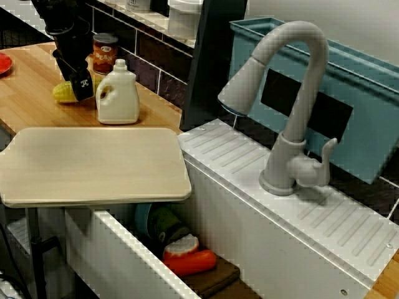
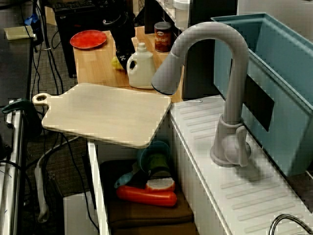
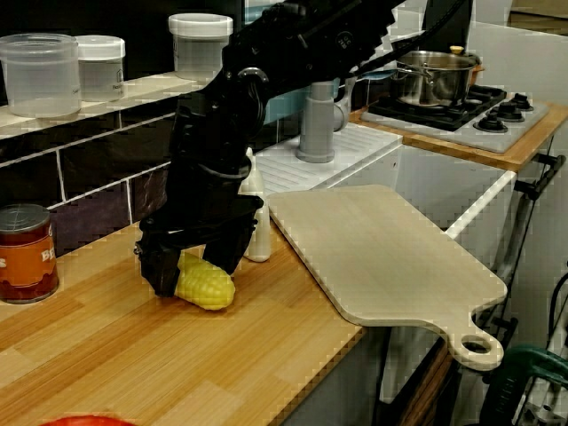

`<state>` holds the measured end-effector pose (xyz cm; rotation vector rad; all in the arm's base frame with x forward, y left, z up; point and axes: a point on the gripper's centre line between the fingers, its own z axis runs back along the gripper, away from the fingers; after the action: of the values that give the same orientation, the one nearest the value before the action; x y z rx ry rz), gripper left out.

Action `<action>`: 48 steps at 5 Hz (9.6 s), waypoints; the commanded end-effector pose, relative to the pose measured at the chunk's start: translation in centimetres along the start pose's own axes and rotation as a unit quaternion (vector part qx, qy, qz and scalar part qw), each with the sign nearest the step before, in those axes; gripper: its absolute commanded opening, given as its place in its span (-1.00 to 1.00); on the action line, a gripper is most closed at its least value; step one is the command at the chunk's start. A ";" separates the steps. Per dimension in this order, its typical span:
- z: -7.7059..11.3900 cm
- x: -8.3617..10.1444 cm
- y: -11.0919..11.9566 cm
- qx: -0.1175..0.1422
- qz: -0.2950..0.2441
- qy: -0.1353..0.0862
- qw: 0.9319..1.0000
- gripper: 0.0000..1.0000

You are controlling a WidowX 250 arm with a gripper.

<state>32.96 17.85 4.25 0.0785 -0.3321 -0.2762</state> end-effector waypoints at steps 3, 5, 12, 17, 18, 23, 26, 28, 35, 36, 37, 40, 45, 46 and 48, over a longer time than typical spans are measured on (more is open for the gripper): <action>4.8 -1.1 1.5 -0.016 0.013 -0.042 0.999 1.00; 6.3 -2.3 2.7 -0.007 0.031 -0.047 0.998 1.00; 6.2 -2.5 8.0 -0.011 0.104 -0.056 0.993 1.00; 6.1 -1.3 5.1 -0.024 0.092 -0.073 0.993 1.00; 6.1 0.3 3.8 -0.018 0.089 -0.064 0.994 1.00; 4.9 4.8 1.2 -0.024 0.066 -0.063 0.996 -1.00; 4.8 3.9 0.2 -0.036 0.047 -0.060 0.996 -1.00; 5.0 3.0 -2.0 -0.067 0.031 -0.055 0.996 -1.00; 7.0 0.8 -8.7 -0.214 0.017 -0.054 0.975 -1.00; 7.4 0.7 -8.2 -0.214 0.019 -0.059 0.975 -1.00; 7.4 0.5 -8.0 -0.202 0.018 -0.061 0.977 -0.02; 7.4 -0.4 -6.7 -0.164 0.021 -0.066 0.984 1.00; 4.2 3.0 -4.2 -0.055 0.031 -0.093 0.994 1.00; 3.2 3.6 -3.9 -0.042 0.022 -0.088 0.995 1.00; 2.1 4.2 -3.8 -0.055 0.019 -0.074 0.996 1.00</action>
<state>35.24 12.39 5.47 -0.0883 -0.4211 -0.2468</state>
